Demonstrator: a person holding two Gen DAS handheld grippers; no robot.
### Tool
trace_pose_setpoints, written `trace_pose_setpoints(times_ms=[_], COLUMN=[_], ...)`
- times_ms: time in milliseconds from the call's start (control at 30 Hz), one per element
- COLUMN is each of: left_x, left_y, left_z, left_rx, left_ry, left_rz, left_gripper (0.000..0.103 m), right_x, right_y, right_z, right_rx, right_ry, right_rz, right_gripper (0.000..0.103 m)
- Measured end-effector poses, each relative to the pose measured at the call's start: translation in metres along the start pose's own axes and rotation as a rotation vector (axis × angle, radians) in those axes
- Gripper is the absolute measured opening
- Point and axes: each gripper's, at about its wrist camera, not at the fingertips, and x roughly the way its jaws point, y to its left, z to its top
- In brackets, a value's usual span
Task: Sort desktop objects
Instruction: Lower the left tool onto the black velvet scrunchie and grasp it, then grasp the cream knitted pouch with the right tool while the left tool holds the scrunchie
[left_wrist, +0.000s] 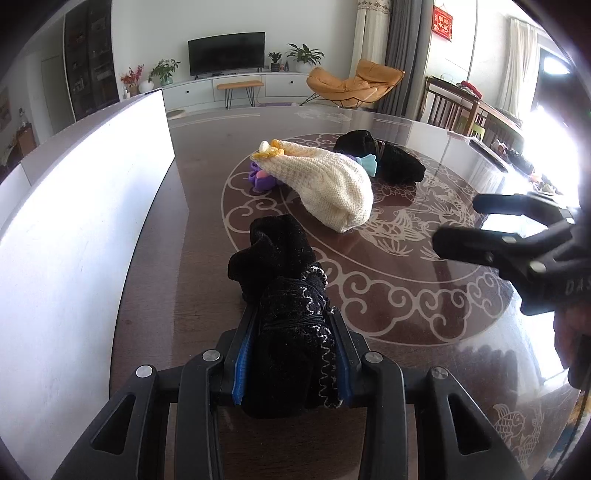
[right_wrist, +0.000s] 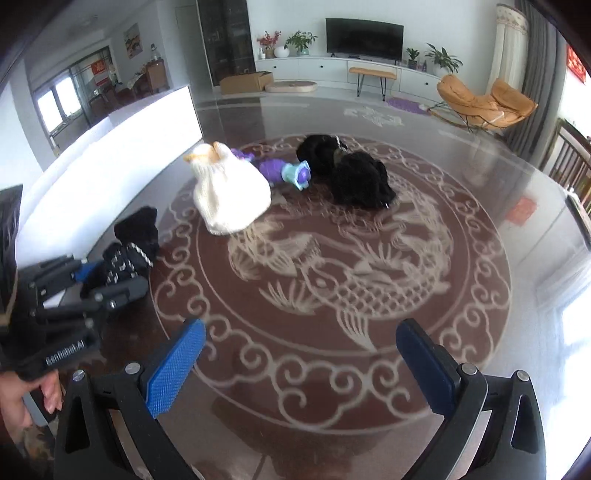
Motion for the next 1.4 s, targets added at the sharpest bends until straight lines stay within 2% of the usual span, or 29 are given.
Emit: trace_pose_setpoints(times_ms=[133, 267, 333, 400, 467, 733, 1000, 1100, 1267, 1400], left_x=[0.001, 0.002, 0.002, 0.002, 0.002, 0.002, 0.002, 0.002, 0.003, -0.012], left_y=[-0.002, -0.004, -0.004, -0.005, -0.005, -0.005, -0.005, -0.005, -0.009, -0.019], left_z=[0.000, 0.000, -0.001, 0.000, 0.000, 0.000, 0.000, 0.000, 0.000, -0.020], left_rx=[0.009, 0.016, 0.015, 0.016, 0.015, 0.016, 0.015, 0.012, 0.024, -0.021], left_ry=[0.001, 0.002, 0.001, 0.002, 0.002, 0.002, 0.001, 0.001, 0.003, -0.005], left_rz=[0.010, 0.018, 0.018, 0.019, 0.018, 0.018, 0.017, 0.013, 0.028, -0.065], left_gripper=[0.036, 0.036, 0.036, 0.036, 0.036, 0.036, 0.036, 0.036, 0.036, 0.036], right_x=[0.036, 0.061, 0.069, 0.075, 0.081, 0.069, 0.035, 0.007, -0.050, -0.081], right_y=[0.027, 0.047, 0.052, 0.054, 0.054, 0.054, 0.041, 0.029, -0.008, -0.031], right_z=[0.054, 0.077, 0.080, 0.078, 0.076, 0.057, 0.013, -0.021, -0.087, -0.116], right_rx=[-0.063, -0.078, -0.070, -0.062, -0.055, -0.072, -0.061, -0.061, 0.020, 0.093], right_ry=[0.033, 0.058, 0.058, 0.071, 0.092, 0.051, 0.034, 0.029, 0.018, 0.025], right_rz=[0.001, 0.006, 0.019, 0.028, 0.037, 0.024, -0.006, -0.036, -0.102, -0.125], right_gripper=[0.103, 0.097, 0.092, 0.078, 0.059, 0.059, 0.059, 0.059, 0.059, 0.059])
